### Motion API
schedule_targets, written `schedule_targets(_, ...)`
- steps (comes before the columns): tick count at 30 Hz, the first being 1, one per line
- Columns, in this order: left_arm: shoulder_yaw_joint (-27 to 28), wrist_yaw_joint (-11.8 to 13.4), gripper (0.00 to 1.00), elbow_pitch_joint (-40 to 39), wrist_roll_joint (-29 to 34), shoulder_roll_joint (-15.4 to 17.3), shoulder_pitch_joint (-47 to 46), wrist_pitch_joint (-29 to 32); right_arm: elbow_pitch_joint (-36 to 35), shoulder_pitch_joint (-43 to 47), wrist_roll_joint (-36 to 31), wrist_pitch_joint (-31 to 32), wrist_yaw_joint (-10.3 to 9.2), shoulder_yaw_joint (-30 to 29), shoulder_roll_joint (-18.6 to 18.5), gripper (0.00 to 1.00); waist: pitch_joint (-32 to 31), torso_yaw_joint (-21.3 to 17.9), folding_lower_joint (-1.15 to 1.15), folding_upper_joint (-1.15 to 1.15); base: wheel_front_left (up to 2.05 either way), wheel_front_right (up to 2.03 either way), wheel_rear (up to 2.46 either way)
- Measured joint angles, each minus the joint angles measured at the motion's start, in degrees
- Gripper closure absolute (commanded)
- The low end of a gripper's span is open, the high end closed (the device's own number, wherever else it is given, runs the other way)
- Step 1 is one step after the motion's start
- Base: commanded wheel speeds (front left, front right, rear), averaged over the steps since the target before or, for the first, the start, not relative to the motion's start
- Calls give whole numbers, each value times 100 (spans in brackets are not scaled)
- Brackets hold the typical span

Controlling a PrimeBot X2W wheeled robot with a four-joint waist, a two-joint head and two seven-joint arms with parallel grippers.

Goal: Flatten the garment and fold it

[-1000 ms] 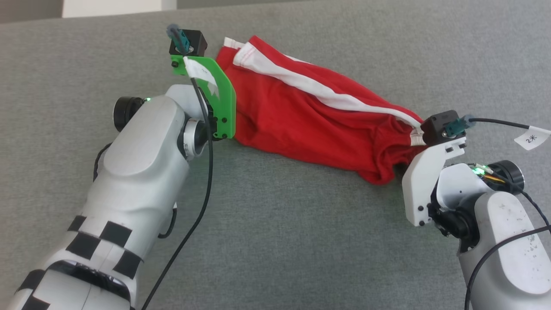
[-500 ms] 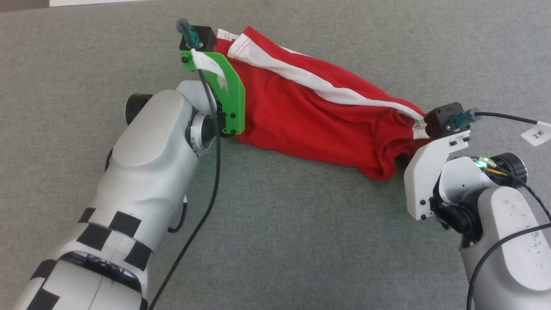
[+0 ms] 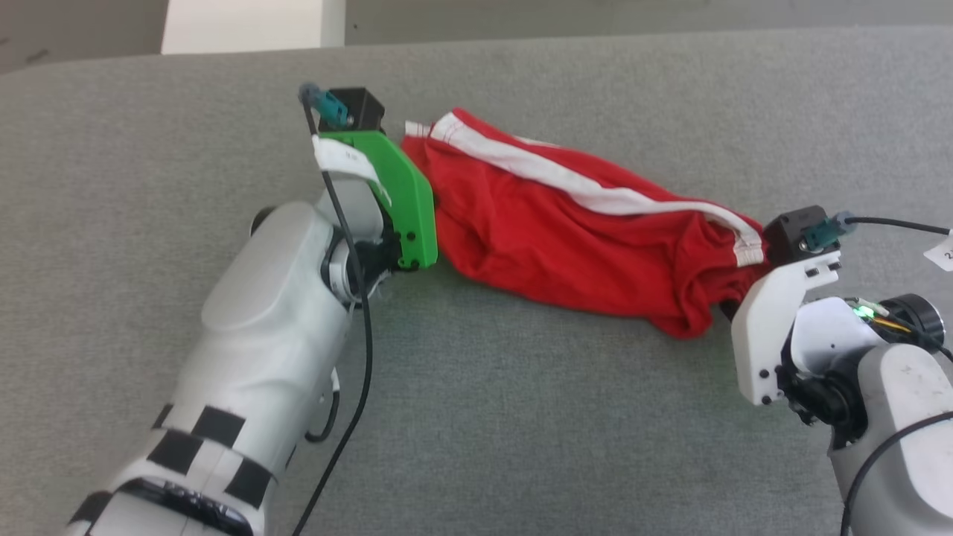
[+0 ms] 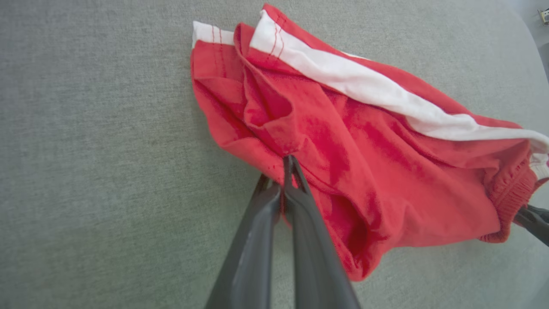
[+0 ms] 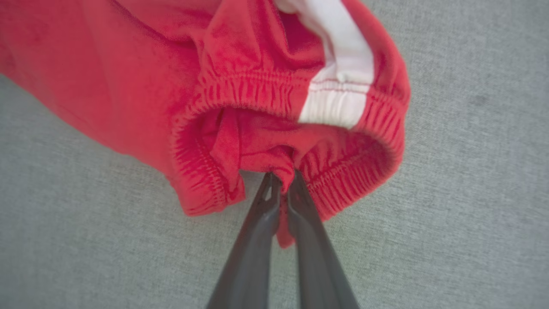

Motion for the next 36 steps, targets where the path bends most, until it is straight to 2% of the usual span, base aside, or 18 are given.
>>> schedule_targets(7,102,48,100,-616,-137,210,857,-83,-123,290,343,202,0,93,-345,100,-440,163,0,0,0,0,0)
schedule_targets(15,212,514,100,-1788,-404,396,2448,-203,-208,811,650,448,0,120,-684,100,-870,410,-1,0,0,0,0)
schedule_targets(22,289,979,100,-2540,-625,454,3640,-254,-181,1091,695,509,0,132,-776,100,-1037,607,-1,0,0,0,0)
schedule_targets(30,307,1152,100,-2692,-681,471,4001,-282,67,1219,723,513,0,254,-738,100,-1045,643,0,0,0,0,0)
schedule_targets(31,310,1168,84,-2692,-680,471,4006,-313,110,1234,723,488,0,275,-728,100,-1049,642,-1,0,0,0,0)
schedule_targets(32,307,1170,35,-2691,-679,476,4010,-326,141,1246,723,472,0,290,-722,100,-1055,640,-1,0,0,0,0)
schedule_targets(33,310,1181,0,-2696,-669,485,4016,-357,163,1250,723,422,0,283,-705,100,-1061,638,-1,0,0,0,0)
schedule_targets(34,314,1215,0,-2717,-670,543,4042,-353,224,1250,723,339,0,281,-669,98,-1089,633,-1,0,0,0,0)
schedule_targets(35,347,1225,0,-2773,-671,576,4058,-361,249,1253,723,302,0,289,-657,53,-1111,631,-1,0,0,0,0)
schedule_targets(36,359,1238,0,-2815,-671,603,4060,-359,258,1253,723,253,0,291,-649,0,-1128,628,-1,0,0,0,0)
